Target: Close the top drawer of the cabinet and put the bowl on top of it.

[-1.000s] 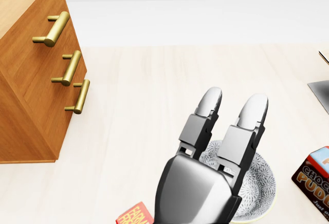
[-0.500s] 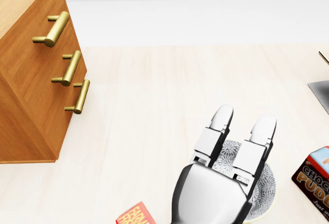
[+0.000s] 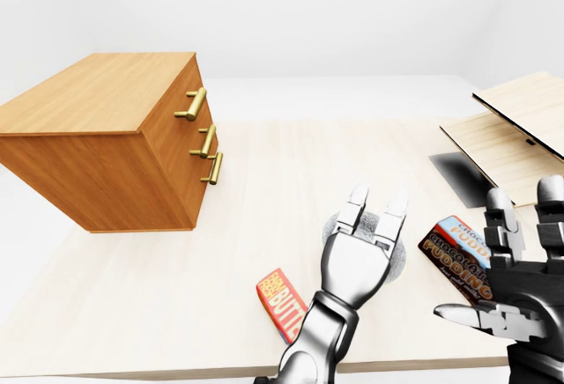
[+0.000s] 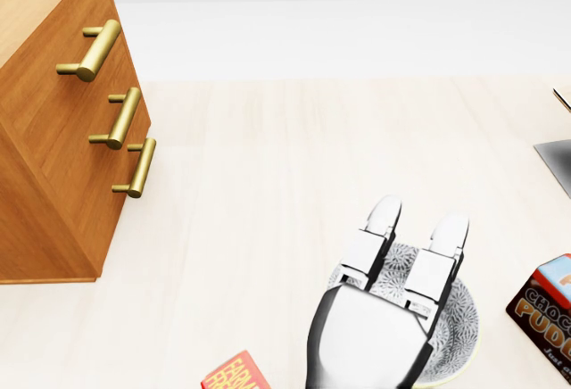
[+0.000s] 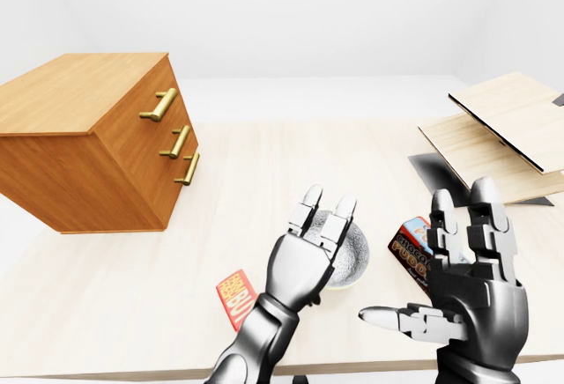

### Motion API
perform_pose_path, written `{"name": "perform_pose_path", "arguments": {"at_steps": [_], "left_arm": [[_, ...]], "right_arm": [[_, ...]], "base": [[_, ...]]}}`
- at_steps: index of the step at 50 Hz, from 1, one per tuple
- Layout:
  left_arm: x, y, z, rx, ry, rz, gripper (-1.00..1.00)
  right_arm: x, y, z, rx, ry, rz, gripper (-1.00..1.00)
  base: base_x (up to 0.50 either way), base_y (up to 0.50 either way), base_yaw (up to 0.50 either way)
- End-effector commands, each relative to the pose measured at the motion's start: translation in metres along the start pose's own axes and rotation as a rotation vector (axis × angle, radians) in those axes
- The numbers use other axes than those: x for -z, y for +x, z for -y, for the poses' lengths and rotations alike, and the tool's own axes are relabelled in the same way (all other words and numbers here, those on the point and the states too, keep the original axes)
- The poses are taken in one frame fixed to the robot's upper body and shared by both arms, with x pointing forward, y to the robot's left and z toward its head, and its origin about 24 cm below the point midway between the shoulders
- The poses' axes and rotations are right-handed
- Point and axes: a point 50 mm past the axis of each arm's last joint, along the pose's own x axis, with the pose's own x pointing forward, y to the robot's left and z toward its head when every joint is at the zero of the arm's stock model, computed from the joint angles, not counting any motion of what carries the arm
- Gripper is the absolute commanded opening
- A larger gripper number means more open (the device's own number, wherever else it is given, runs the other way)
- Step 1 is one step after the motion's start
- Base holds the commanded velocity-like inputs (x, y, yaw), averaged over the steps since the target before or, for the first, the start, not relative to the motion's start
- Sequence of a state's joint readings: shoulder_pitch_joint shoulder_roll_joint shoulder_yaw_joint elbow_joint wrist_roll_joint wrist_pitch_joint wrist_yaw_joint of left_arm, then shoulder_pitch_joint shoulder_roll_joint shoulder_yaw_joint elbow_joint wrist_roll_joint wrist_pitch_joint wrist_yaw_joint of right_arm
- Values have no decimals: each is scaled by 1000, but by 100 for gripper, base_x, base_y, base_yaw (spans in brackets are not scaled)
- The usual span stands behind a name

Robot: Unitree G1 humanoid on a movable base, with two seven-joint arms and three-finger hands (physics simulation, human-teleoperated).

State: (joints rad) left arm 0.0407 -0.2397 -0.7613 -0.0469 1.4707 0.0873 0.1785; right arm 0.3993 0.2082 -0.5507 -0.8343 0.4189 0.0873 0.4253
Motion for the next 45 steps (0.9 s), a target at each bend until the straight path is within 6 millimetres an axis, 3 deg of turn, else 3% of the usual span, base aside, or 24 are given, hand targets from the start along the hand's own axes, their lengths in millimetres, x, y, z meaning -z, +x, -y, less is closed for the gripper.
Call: {"name": "perform_pose_path", "arguments": {"at_steps": [1, 36, 45], "left_arm": [[7, 4, 11, 31, 17, -28, 100], [30, 8, 57, 130, 37, -124, 100], [36, 11, 60, 111, 46, -141, 100]], "right_arm": [[0, 0, -1, -3, 1, -2, 100], [-1, 0, 0, -2, 2, 7, 100], [-1, 0, 1, -2, 3, 5, 100]], "base": [[0, 0, 0], [0, 0, 0], [0, 0, 0]]}}
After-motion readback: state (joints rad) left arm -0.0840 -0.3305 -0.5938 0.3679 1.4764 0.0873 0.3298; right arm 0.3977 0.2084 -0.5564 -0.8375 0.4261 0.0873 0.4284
